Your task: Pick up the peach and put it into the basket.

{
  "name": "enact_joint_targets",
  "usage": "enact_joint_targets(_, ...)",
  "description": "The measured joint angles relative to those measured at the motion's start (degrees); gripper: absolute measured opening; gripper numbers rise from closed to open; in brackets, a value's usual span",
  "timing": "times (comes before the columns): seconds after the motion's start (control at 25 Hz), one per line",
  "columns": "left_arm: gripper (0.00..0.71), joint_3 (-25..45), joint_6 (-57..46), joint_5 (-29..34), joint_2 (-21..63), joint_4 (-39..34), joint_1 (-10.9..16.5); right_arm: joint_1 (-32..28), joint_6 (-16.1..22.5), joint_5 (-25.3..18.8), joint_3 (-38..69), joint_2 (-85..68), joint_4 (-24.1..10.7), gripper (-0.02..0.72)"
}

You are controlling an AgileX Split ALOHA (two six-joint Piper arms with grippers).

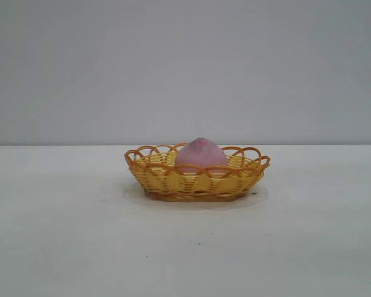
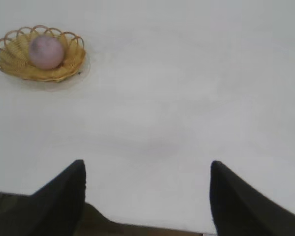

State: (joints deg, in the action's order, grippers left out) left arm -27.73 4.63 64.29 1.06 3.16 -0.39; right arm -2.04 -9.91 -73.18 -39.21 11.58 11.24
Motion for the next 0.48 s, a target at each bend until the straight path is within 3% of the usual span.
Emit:
enact_joint_targets(0.2,0.529,0.0,0.0,0.0,0.0,0.0,0.0,0.0,0.0,0.1,0.0,0.0,0.0,0.456)
enact_joint_targets(0.36,0.529,0.0,0.0,0.0,0.0,0.0,0.0,0.0,0.8,5.9,2.2,0.0,-0.2,0.456)
enact_joint_targets(0.48,0.529,0.0,0.0,0.0,0.0,0.0,0.0,0.0,8.5,7.2,5.5,0.0,-3.9,0.456)
